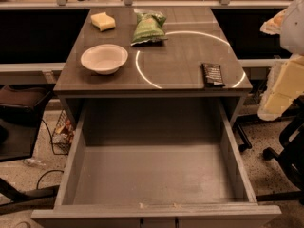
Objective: Move rxbar chocolate near green jalapeno chip bag
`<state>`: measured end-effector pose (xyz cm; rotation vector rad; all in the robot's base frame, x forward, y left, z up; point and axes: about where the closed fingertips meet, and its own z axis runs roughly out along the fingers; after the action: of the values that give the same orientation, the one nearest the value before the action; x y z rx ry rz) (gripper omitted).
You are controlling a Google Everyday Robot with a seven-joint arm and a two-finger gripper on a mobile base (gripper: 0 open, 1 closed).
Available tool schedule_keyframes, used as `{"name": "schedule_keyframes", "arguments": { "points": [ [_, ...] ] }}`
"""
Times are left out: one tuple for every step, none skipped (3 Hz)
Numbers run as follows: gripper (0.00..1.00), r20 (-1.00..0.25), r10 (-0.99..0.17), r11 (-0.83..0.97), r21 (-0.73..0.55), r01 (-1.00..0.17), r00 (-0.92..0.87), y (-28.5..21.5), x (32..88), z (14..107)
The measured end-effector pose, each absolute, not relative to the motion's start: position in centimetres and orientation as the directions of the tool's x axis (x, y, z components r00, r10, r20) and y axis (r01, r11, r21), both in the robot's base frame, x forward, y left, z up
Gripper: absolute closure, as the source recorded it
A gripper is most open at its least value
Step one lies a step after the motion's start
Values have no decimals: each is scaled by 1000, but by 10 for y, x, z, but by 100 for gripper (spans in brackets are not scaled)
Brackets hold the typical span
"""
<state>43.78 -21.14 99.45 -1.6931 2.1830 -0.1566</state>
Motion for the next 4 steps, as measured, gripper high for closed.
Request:
{"name": "schedule_keyframes", "arguments": {
  "points": [
    [0, -222, -953, 271, -310, -911, -208, -211, 438, 994],
    [0, -277, -934, 317, -340, -886, -227, -218, 447, 994],
    [0, -429, -851, 461, -337, -821, -302, -240, 474, 982],
    [0, -589, -715, 620, -286, -730, -376, -263, 512, 966]
  ]
}}
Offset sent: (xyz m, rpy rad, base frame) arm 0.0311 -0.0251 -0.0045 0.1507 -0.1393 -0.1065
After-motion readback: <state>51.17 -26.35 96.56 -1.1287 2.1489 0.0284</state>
